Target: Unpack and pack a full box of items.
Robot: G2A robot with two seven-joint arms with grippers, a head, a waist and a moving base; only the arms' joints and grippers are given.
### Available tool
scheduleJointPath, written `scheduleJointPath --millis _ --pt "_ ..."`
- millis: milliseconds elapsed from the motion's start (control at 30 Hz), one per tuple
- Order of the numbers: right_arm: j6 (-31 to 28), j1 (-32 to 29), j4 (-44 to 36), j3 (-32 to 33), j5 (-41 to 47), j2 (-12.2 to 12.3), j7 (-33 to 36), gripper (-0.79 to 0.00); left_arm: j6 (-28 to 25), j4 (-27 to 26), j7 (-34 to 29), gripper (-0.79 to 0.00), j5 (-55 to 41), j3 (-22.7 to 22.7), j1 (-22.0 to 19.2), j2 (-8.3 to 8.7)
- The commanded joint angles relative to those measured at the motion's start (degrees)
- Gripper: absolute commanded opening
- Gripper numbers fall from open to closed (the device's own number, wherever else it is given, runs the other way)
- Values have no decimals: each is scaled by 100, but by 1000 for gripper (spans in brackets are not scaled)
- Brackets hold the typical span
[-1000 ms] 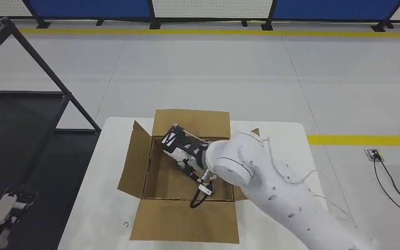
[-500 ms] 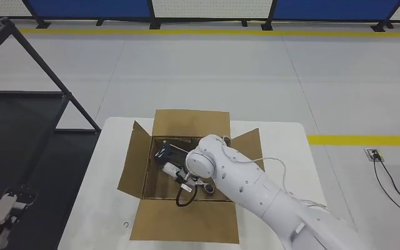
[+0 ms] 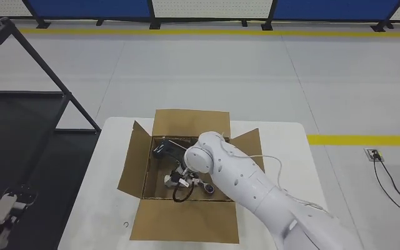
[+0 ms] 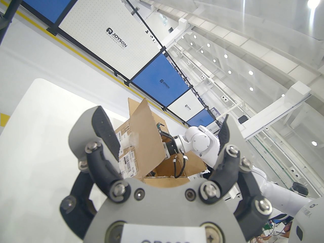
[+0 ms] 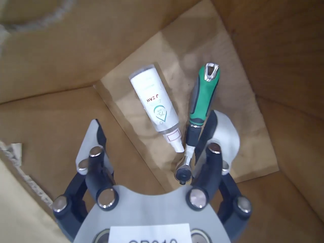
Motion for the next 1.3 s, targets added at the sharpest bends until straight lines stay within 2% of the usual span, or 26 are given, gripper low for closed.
scheduleJointPath --millis 0,167,267,367,467,567,667,1000,1067,1267 --pt "-24 -1 -307 151 -71 97 -121 0 0 0 0 0 0 0 0 0" --pt "129 -399 -1667 735 -513 546 -229 0 0 0 0 0 0 0 0 0" --pt "272 -971 -3011 1214 -984 891 -77 0 1 20 108 0 294 -1 -49 -3" --pt "314 -1737 -4491 1789 -1516 1224 160 0 -74 71 65 0 506 206 -91 -7" --pt "16 -2491 -5785 2272 -1743 1453 191 0 -262 93 -182 0 617 381 -105 5" --pt "-240 -2964 -6493 2650 -1785 1580 57 0 -509 61 -442 0 694 571 -124 19" --pt "-336 -3088 -6642 2748 -1681 1608 7 0 -626 1 -812 0 781 766 -103 43" --pt "-305 -3119 -6614 2759 -1633 1607 -46 0 -599 29 -767 0 761 758 -117 42" --pt "-176 -3213 -6434 2905 -1317 1606 -328 0 -405 223 -539 0 555 804 -282 42" --pt "392 -3425 -6433 3876 -522 1690 -673 0 -330 134 -1334 0 632 1249 -947 164"
